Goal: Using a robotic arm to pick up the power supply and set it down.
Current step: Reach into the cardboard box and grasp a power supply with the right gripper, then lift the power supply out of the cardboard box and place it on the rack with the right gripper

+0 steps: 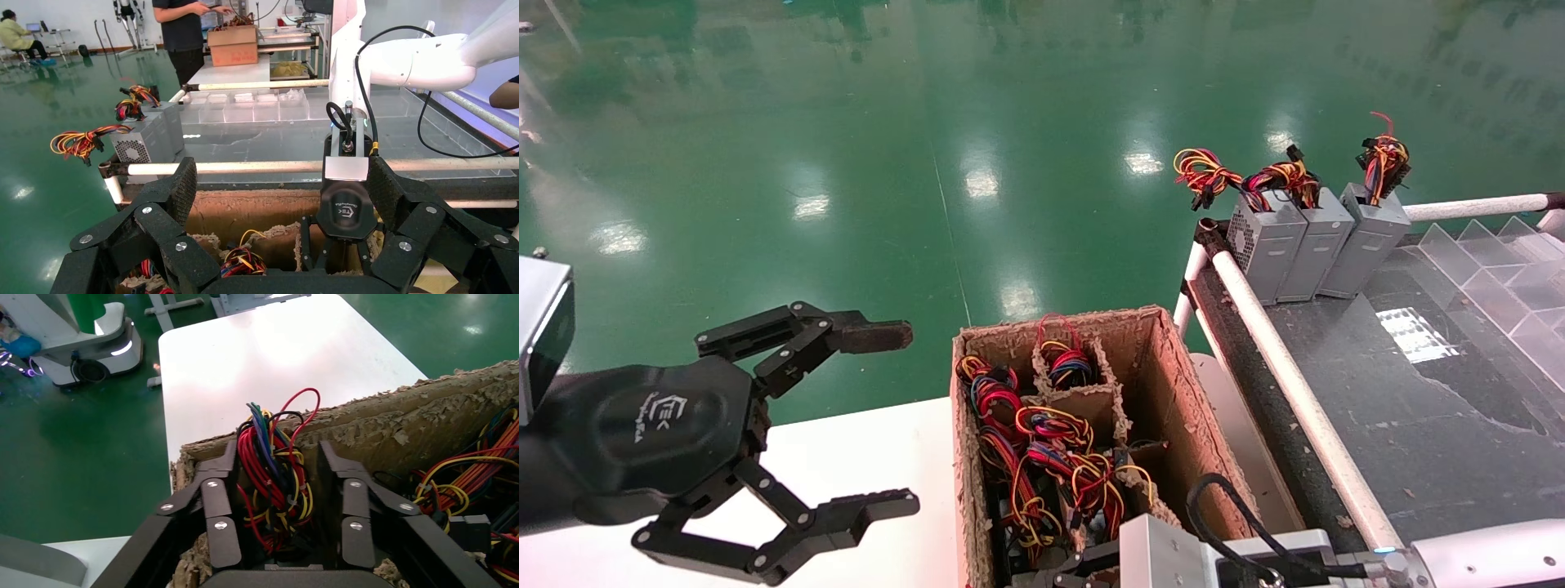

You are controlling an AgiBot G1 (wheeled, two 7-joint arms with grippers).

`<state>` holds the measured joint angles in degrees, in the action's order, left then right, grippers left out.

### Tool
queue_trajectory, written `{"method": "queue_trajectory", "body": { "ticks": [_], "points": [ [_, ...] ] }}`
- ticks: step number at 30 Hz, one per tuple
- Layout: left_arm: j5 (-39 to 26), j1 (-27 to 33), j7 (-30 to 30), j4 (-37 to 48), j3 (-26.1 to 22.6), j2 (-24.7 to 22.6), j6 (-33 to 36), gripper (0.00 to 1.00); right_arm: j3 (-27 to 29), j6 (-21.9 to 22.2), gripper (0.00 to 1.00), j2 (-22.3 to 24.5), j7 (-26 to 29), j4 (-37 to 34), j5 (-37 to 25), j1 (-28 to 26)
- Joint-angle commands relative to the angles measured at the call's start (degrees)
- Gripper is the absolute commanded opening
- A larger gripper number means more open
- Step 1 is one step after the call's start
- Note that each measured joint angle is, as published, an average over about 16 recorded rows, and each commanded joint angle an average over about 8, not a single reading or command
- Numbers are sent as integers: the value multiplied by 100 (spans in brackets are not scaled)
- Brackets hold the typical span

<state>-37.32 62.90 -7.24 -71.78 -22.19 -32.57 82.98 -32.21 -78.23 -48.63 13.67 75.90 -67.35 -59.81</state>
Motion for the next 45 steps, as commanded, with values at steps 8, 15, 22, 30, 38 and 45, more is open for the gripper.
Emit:
{"method": "queue_trajectory", "body": {
  "ticks": [8, 15, 22, 30, 38, 45],
  "points": [
    [0, 0, 0, 0, 0, 0, 0, 100, 22, 87, 0, -57, -59, -16, 16, 43],
    [0, 0, 0, 0, 0, 0, 0, 100, 122, 84, 0, -26, -139, -12, 201, 89],
    [0, 0, 0, 0, 0, 0, 0, 100, 392, 44, 0, 138, -274, 23, 633, 125],
    [0, 0, 0, 0, -1, 0, 0, 100, 913, -88, 0, 478, -495, 77, 1409, 115],
    [1, 0, 0, 0, -1, 0, 0, 100, 1542, -308, 0, 1030, -719, 91, 2268, 202],
    [1, 0, 0, 0, -1, 0, 0, 100, 2090, -326, 0, 1500, -963, 42, 2821, 315]
  ]
}}
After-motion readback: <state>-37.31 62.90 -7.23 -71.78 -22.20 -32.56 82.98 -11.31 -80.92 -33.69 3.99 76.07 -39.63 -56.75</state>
